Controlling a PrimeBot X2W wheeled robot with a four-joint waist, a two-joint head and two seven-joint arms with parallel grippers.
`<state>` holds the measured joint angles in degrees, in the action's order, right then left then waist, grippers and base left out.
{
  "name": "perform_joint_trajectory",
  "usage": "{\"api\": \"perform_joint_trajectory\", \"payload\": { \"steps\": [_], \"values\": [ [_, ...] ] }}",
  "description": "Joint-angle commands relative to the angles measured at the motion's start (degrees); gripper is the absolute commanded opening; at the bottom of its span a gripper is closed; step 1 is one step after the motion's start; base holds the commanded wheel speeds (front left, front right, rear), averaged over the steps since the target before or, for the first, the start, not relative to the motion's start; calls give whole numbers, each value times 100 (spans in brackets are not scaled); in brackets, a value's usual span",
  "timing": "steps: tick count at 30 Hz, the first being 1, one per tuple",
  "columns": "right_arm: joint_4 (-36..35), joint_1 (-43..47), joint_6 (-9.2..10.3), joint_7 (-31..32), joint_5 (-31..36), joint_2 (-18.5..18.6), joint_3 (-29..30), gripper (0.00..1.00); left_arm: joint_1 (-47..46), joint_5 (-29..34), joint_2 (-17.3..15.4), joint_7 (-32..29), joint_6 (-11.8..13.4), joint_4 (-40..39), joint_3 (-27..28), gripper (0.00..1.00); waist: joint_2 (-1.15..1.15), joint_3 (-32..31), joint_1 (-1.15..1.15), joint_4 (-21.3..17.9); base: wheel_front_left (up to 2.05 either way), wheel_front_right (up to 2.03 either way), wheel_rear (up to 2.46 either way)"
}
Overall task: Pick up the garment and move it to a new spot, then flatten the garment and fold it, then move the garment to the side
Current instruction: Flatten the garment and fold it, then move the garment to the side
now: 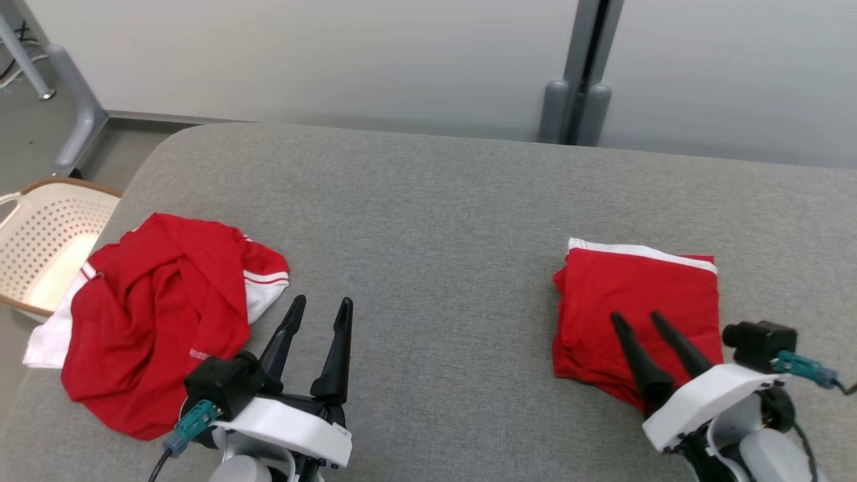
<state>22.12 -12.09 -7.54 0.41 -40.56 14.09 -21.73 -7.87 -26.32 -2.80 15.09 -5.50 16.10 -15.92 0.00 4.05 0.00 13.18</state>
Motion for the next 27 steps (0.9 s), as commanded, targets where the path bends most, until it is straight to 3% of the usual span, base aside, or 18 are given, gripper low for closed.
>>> {"api": "perform_joint_trajectory", "payload": {
  "steps": [1, 7, 15, 21, 27],
  "values": [
    [-92, -42, 9, -162, 114, 81, 135, 100, 5, 49, -20, 10, -5, -24, 32, 100, 0, -56, 0, -117, 0, 0, 0],
    [-134, -42, 8, -773, 977, 185, 699, 100, -61, 60, -20, 9, -11, -135, 121, 100, 0, -85, 0, -310, 0, 0, 0],
    [-252, 282, 7, -1438, 2321, -179, 1671, 100, -44, 64, -20, 10, -28, -366, 218, 100, 0, -103, 0, -516, 0, 0, 0],
    [-534, 621, 5, -1562, 2717, -595, 2169, 100, 81, 100, -20, 9, -23, -416, 196, 100, 0, -100, 0, -605, 0, 0, 0],
    [-701, 761, 5, -1565, 2957, -686, 2199, 100, 152, 103, -20, 10, 1, -416, 139, 100, 0, -85, 0, -615, 0, 0, 0]
  ]
}}
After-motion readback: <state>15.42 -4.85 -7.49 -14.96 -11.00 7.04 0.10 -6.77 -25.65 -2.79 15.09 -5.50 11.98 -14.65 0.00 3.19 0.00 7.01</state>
